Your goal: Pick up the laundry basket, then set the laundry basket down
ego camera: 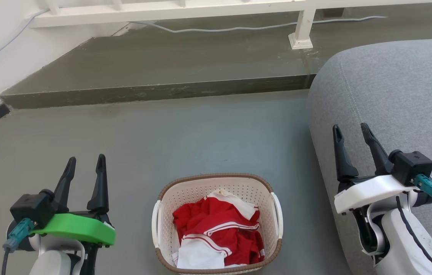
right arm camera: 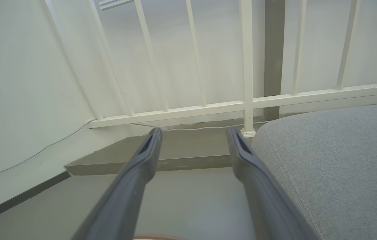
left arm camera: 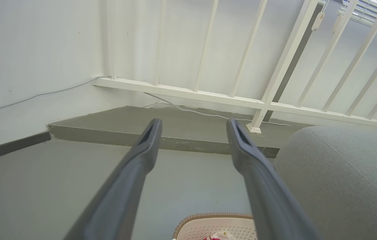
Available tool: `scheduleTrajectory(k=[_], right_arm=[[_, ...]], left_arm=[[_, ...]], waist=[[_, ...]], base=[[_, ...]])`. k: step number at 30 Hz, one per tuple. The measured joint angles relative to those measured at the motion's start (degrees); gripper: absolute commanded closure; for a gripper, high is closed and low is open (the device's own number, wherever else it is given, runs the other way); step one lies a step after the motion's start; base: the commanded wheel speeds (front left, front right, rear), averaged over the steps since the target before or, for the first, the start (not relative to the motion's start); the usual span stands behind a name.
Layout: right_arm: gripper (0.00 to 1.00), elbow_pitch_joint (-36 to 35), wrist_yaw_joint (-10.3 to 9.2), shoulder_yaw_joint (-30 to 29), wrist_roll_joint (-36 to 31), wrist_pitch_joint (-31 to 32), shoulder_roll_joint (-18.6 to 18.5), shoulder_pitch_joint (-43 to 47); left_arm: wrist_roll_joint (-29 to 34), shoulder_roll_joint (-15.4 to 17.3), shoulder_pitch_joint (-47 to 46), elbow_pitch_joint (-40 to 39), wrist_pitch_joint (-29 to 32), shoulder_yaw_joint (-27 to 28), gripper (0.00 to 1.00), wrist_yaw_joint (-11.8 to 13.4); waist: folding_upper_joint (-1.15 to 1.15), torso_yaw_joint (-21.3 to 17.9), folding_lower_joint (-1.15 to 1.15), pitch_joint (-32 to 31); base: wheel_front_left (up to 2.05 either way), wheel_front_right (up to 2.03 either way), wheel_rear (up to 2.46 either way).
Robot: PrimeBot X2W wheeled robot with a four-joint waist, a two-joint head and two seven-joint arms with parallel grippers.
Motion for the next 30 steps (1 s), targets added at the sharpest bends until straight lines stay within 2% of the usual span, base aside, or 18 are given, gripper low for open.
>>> scheduleTrajectory(k=[14,15,24,30], right_arm=[[0.0,-0.2,1.26,-1.5,-1.4,0.0,1.2,0.6],[1.0,0.0,1.33,-1.5,-1.4,0.0,1.3,0.7],[1.0,3.1,1.24,-1.4,-0.1,0.1,2.3,3.9],[1.0,3.1,1.75,-2.1,4.1,1.1,2.5,3.9]], left_arm=[[2.1,-1.0,0.9,-0.2,0.0,1.2,0.0,-0.7],[2.1,-1.0,0.9,-0.1,0.0,1.2,1.0,-0.7],[1.1,-2.1,2.7,3.3,0.8,0.8,1.0,-0.7],[-3.2,-2.2,2.7,3.5,1.9,1.6,1.0,-0.7]], waist=[[0.0,0.0,0.0,0.4],[0.0,0.0,0.0,0.4],[0.0,0.0,0.0,0.4],[0.0,0.3,0.0,0.0]], base=[[0.0,0.0,0.0],[0.0,0.0,0.0],[0.0,0.0,0.0],[0.0,0.0,0.0]])
